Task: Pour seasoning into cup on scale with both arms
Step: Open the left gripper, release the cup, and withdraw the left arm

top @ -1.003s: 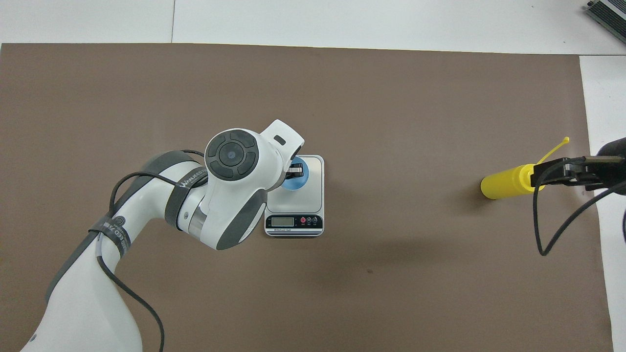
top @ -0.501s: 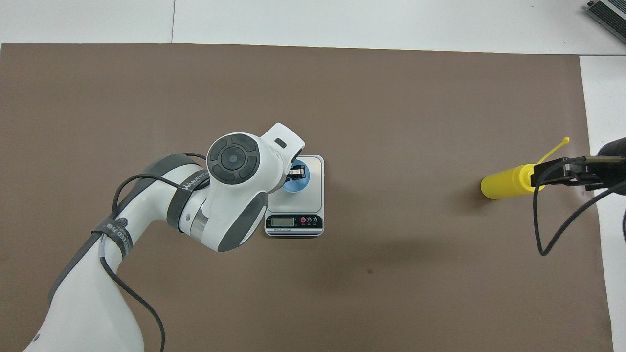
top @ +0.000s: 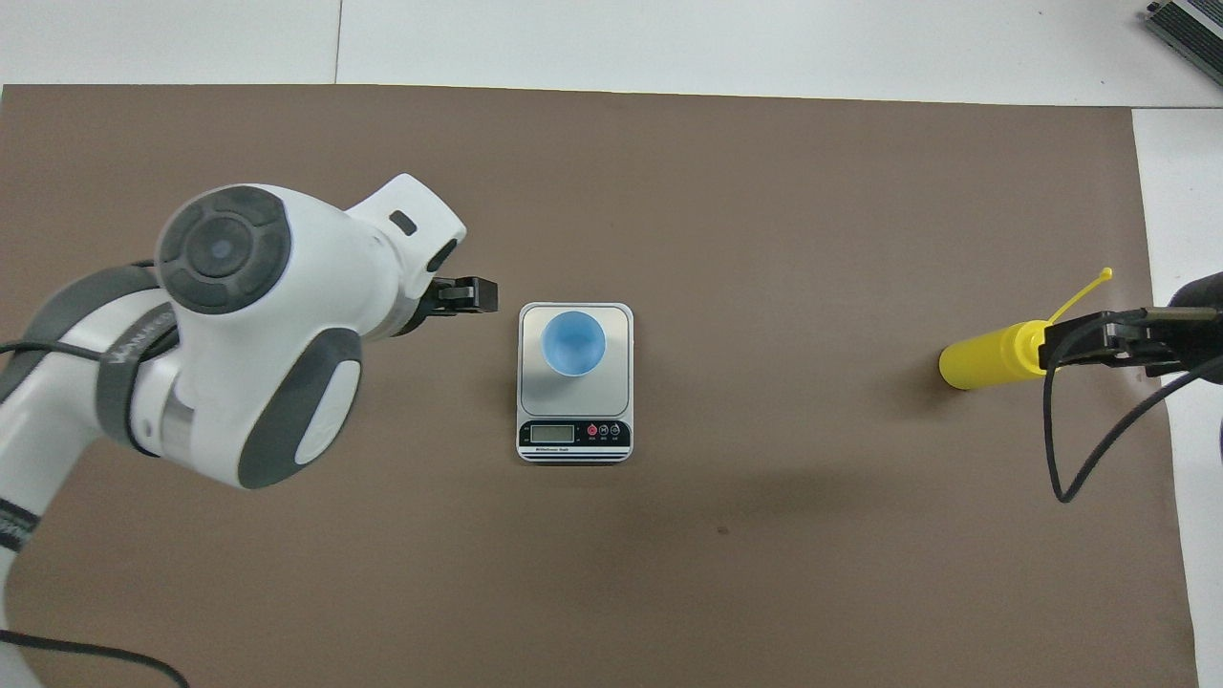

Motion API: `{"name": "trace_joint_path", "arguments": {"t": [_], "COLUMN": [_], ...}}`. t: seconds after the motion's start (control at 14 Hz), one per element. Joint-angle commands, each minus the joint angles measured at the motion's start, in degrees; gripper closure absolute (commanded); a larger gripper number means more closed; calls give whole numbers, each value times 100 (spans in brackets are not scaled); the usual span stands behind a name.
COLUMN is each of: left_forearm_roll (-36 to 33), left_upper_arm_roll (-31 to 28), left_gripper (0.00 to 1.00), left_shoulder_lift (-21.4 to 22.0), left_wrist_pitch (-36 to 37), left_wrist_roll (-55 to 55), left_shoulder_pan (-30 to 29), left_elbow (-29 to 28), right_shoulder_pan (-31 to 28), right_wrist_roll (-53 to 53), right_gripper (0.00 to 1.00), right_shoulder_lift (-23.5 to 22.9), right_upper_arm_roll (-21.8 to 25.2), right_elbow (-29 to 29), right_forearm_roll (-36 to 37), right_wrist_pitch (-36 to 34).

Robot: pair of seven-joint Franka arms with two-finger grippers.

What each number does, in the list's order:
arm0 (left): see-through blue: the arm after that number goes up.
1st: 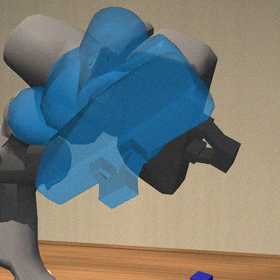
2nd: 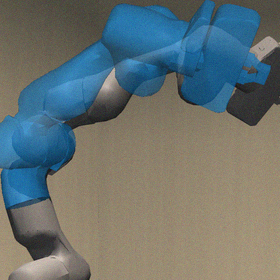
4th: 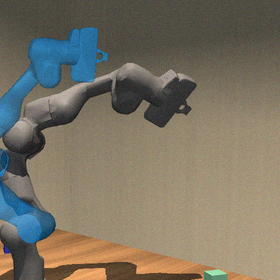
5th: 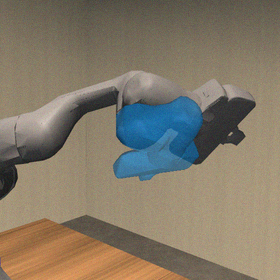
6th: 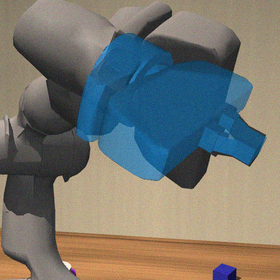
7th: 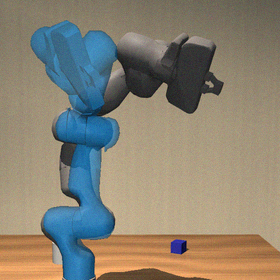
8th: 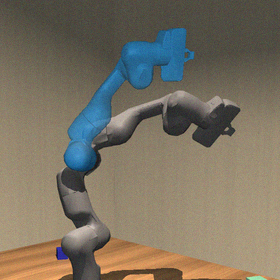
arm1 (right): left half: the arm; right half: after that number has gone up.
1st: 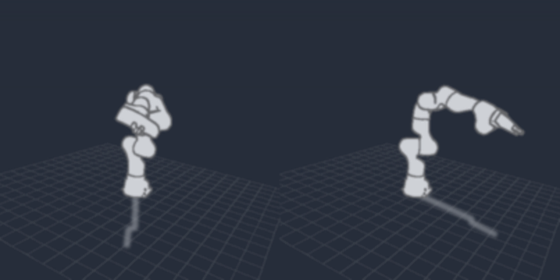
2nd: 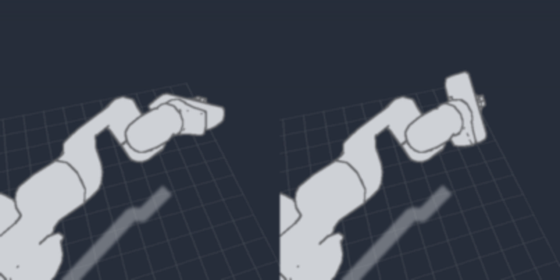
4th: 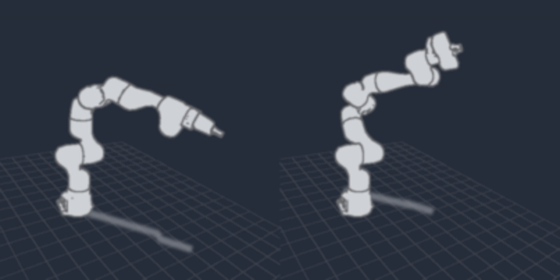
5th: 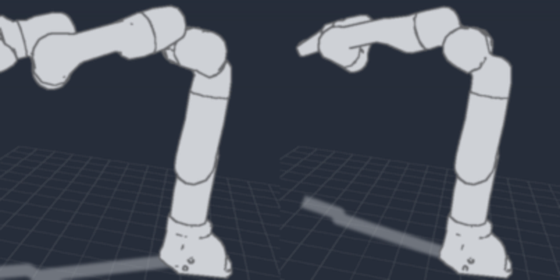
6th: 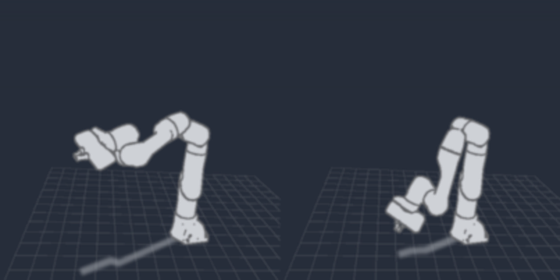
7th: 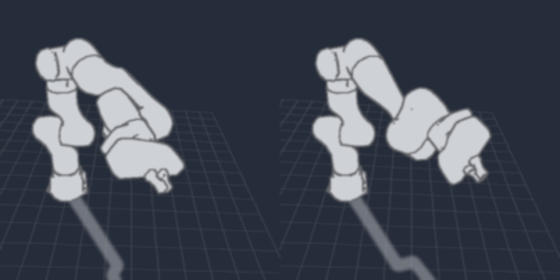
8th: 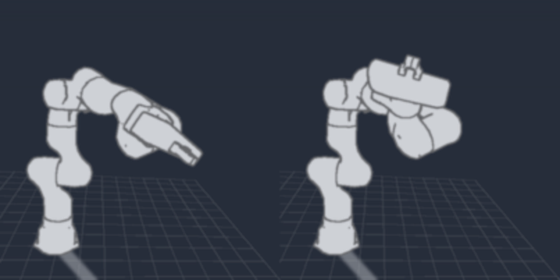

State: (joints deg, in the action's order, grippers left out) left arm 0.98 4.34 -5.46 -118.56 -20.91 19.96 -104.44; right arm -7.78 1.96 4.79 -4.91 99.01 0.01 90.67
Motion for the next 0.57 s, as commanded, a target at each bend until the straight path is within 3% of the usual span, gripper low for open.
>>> {"name": "trace_joint_path", "arguments": {"t": [0.0,0.5], "left_forearm_roll": [-71,-45], "left_upper_arm_roll": [50,23], "left_gripper": [0,0], "left_shoulder_lift": [483,1002], "left_wrist_pitch": [551,1563], "left_wrist_roll": [918,2626], "left_shoulder_pan": [-526,-1713], "left_elbow": [-129,-94], "right_shoulder_pan": [-294,-566], "right_wrist_roll": [-275,417], "right_gripper": [0,0], "right_shoulder_lift": [74,48], "right_upper_arm_roll": [-10,17], "right_elbow": [31,22], "right_forearm_roll": [16,16], "right_wrist_pitch": [-181,100]}}
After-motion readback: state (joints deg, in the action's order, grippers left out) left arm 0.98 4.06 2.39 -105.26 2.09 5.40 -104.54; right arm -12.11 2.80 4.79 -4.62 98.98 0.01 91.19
